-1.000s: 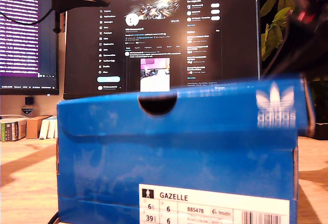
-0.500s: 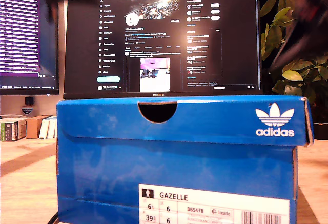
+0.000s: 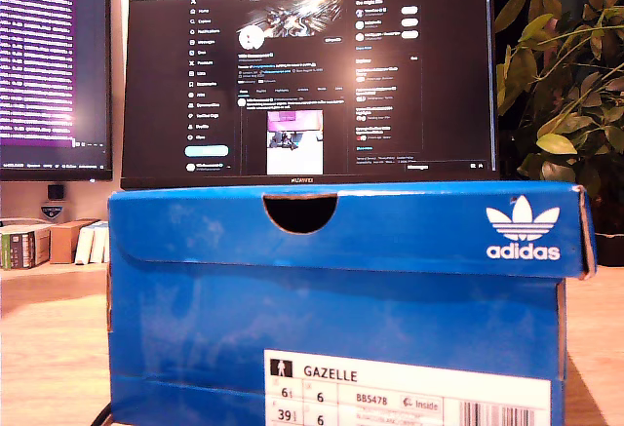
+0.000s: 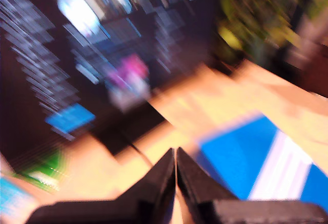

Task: Close the blue shoebox by pushing the lid with your left arm and holding the box in place with your right arm

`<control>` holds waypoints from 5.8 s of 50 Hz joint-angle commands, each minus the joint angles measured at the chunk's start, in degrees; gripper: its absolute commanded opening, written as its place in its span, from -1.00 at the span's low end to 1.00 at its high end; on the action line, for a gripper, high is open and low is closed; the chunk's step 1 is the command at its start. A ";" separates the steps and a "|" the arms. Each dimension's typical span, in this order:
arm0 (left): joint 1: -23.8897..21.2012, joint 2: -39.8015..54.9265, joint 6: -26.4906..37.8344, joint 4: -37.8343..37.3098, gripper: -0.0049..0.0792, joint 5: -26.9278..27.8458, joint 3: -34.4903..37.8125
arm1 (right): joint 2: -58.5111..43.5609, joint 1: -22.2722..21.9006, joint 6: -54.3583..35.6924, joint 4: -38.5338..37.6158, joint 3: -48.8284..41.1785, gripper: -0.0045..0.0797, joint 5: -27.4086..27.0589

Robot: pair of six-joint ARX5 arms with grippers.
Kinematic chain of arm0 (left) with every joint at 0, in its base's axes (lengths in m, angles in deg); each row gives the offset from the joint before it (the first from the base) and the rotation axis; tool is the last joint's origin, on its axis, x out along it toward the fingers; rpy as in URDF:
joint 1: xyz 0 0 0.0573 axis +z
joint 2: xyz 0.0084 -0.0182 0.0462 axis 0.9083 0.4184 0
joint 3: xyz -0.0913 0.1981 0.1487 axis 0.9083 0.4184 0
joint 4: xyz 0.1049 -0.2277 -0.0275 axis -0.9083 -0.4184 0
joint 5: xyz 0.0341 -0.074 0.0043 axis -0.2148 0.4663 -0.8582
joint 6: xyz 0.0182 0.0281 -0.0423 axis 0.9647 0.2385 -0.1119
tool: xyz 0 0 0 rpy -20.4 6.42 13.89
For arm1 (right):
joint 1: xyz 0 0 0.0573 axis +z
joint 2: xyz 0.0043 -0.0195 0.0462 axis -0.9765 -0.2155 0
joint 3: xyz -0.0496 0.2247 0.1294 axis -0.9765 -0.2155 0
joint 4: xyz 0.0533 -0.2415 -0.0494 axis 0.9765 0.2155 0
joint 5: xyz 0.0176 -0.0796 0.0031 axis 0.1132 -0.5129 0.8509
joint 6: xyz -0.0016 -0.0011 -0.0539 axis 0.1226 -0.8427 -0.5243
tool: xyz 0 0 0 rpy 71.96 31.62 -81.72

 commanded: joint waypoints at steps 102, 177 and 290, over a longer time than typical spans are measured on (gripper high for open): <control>-6.25 -50.82 -14.64 20.00 -0.93 -18.18 55.60 | 18.01 10.67 -8.98 13.90 -5.20 -0.89 -3.41; -11.50 -59.36 -25.83 56.87 -0.93 -32.63 93.88 | 43.04 10.67 3.04 6.05 -37.62 -0.89 -14.97; -10.75 -79.06 -26.93 46.88 -0.93 -34.71 109.48 | 43.54 8.96 2.01 2.91 -52.54 -0.89 -14.47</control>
